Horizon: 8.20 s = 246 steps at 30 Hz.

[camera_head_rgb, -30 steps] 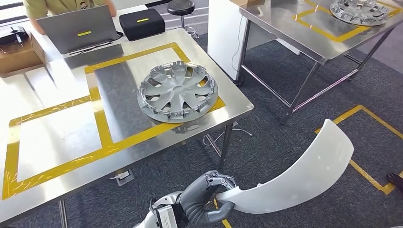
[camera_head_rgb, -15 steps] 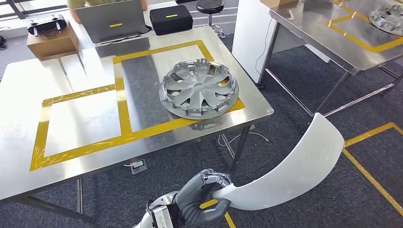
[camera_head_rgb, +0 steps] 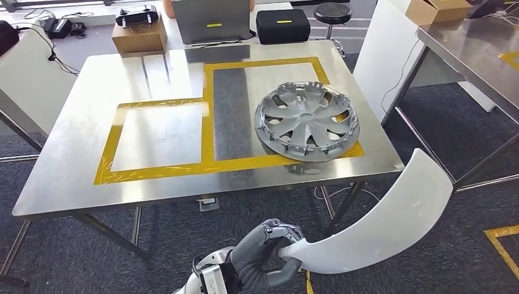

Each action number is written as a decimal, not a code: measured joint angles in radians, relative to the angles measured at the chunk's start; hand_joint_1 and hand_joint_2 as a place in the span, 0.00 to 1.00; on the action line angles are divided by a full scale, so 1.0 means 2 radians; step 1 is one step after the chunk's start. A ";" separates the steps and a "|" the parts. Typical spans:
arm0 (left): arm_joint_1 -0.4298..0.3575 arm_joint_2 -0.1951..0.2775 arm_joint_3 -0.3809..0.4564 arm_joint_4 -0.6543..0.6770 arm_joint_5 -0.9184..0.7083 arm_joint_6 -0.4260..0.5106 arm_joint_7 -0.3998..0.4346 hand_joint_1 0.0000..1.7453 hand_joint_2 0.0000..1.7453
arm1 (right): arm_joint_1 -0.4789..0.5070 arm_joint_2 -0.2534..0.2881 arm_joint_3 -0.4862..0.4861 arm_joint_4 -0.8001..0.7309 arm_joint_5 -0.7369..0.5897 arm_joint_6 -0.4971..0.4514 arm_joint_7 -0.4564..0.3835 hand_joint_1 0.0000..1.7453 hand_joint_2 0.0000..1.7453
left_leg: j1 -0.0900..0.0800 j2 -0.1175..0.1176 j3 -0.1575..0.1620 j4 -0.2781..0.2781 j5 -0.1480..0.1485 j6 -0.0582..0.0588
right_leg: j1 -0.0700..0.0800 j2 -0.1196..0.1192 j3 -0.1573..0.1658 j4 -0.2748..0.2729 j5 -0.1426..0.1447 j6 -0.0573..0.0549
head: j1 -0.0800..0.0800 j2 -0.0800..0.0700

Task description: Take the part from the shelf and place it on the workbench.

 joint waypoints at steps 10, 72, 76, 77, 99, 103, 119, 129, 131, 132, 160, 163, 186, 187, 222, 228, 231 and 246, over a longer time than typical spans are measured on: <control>0.001 0.002 0.000 0.000 0.001 0.003 0.000 1.00 1.00 | 0.002 0.000 0.000 0.000 0.001 -0.001 0.000 0.00 0.00 | -0.001 0.057 -0.069 0.140 -0.062 -0.015 | 0.006 -0.060 0.001 -0.006 0.000 -0.024 | -0.012 0.000; -0.090 -0.020 0.025 0.106 -0.203 0.165 0.044 1.00 1.00 | -0.006 0.005 -0.024 0.000 0.013 -0.017 -0.036 0.00 0.00 | -0.002 0.048 0.003 -0.004 0.000 -0.007 | 0.003 -0.033 -0.004 -0.002 0.005 -0.008 | -0.008 0.000; -0.111 -0.018 0.032 0.133 -0.238 0.206 0.046 1.00 1.00 | -0.009 0.004 -0.024 0.000 0.018 -0.015 -0.033 0.00 0.00 | -0.002 0.048 0.003 -0.004 0.001 -0.007 | 0.003 -0.033 -0.004 -0.002 0.005 -0.008 | -0.008 0.000; -0.117 -0.019 0.033 0.141 -0.246 0.213 0.046 1.00 1.00 | -0.010 0.003 -0.025 0.000 0.016 -0.016 -0.034 0.00 0.00 | -0.002 0.048 0.003 -0.004 0.001 -0.007 | 0.003 -0.033 -0.004 -0.002 0.005 -0.008 | -0.008 0.000; -0.227 -0.046 0.034 0.314 -0.430 0.326 0.165 1.00 1.00 | -0.018 0.017 -0.046 0.000 0.017 -0.007 -0.042 0.00 0.00 | -0.002 0.048 0.002 -0.003 0.001 -0.007 | 0.003 -0.033 -0.004 -0.002 0.006 -0.007 | -0.008 0.000; -0.240 -0.047 0.034 0.335 -0.449 0.334 0.198 1.00 1.00 | -0.018 0.019 -0.046 0.000 0.020 -0.006 -0.039 0.00 0.00 | -0.002 0.048 0.002 -0.003 0.001 -0.007 | 0.003 -0.033 -0.005 -0.002 0.006 -0.007 | -0.008 0.000; -0.318 -0.048 0.033 0.424 -0.530 0.305 0.332 1.00 1.00 | -0.019 0.030 -0.046 0.000 0.035 0.004 -0.034 0.00 0.00 | -0.002 0.048 0.002 -0.003 0.001 -0.007 | 0.003 -0.033 -0.005 -0.002 0.006 -0.007 | -0.008 0.000; -0.356 -0.020 0.033 0.462 -0.588 0.254 0.408 1.00 1.00 | -0.019 0.034 -0.046 0.000 0.048 0.010 -0.033 0.00 0.00 | -0.002 0.048 0.002 -0.003 0.001 -0.007 | 0.003 -0.033 -0.005 -0.001 0.006 -0.008 | -0.008 0.000; -0.360 -0.010 0.033 0.466 -0.595 0.243 0.421 1.00 1.00 | -0.019 0.034 -0.046 0.000 0.050 0.011 -0.032 0.00 0.00 | -0.002 0.048 0.002 -0.003 0.001 -0.007 | 0.003 -0.033 -0.005 -0.001 0.006 -0.008 | -0.008 0.000; -0.361 -0.006 0.034 0.468 -0.598 0.239 0.426 1.00 1.00 | -0.019 0.034 -0.046 0.000 0.051 0.011 -0.032 0.00 0.00 | -0.002 0.048 0.002 -0.003 0.001 -0.007 | 0.003 -0.033 -0.005 -0.001 0.006 -0.008 | -0.008 0.000; -0.379 0.054 0.083 0.487 -0.586 0.234 0.426 1.00 1.00 | -0.020 0.036 -0.046 0.000 0.062 0.019 -0.028 0.00 0.00 | -0.002 0.048 0.001 -0.003 0.002 -0.008 | 0.003 -0.033 -0.005 -0.001 0.006 -0.008 | -0.008 0.000; -0.379 0.054 0.087 0.487 -0.589 0.236 0.423 1.00 1.00 | -0.020 0.036 -0.046 0.000 0.062 0.019 -0.028 0.00 0.00 | -0.002 0.048 0.001 -0.003 0.002 -0.008 | 0.003 -0.033 -0.005 -0.001 0.006 -0.008 | -0.008 0.000; -0.379 0.049 0.119 0.488 -0.588 0.246 0.377 0.00 0.00 | -0.020 0.036 -0.046 0.000 0.068 0.019 -0.034 0.00 0.00 | -0.002 0.048 0.001 -0.003 0.002 -0.008 | 0.003 -0.033 -0.005 -0.001 0.006 -0.008 | -0.008 0.000; -0.378 0.048 0.122 0.487 -0.586 0.247 0.373 0.00 0.00 | -0.020 0.036 -0.046 0.000 0.069 0.019 -0.034 0.00 0.00 | -0.002 0.048 0.001 -0.003 0.002 -0.008 | 0.003 -0.033 -0.005 -0.001 0.006 -0.008 | -0.008 0.000; -0.355 0.045 0.197 0.475 -0.569 0.265 0.337 0.00 0.00 | -0.027 0.035 -0.051 0.000 0.094 0.027 -0.024 0.00 0.00 | 0.007 0.036 0.003 -0.017 0.013 0.004 | -0.003 -0.034 -0.069 0.125 -0.050 0.008 | -0.005 0.000; -0.352 0.042 0.197 0.474 -0.570 0.263 0.339 0.00 0.00 | -0.027 0.034 -0.051 0.000 0.094 0.029 -0.024 0.00 0.00 | 0.017 0.007 -0.011 0.000 0.008 -0.022 | -0.011 -0.007 -0.012 0.006 0.003 0.011 | -0.002 0.000; -0.351 0.044 0.198 0.474 -0.570 0.263 0.339 0.00 0.00 | -0.028 0.034 -0.051 0.000 0.095 0.029 -0.024 0.00 0.00 | 0.018 0.007 -0.015 -0.003 0.011 -0.033 | -0.008 -0.022 -0.013 0.006 0.006 -0.006 | -0.004 0.000; -0.347 0.040 0.203 0.470 -0.579 0.260 0.331 0.00 0.00 | -0.030 0.034 -0.051 0.000 0.098 0.030 -0.024 0.00 0.00 | -0.004 0.081 -0.017 0.002 0.011 0.000 | 0.008 -0.101 -0.002 0.004 -0.003 -0.009 | -0.012 0.000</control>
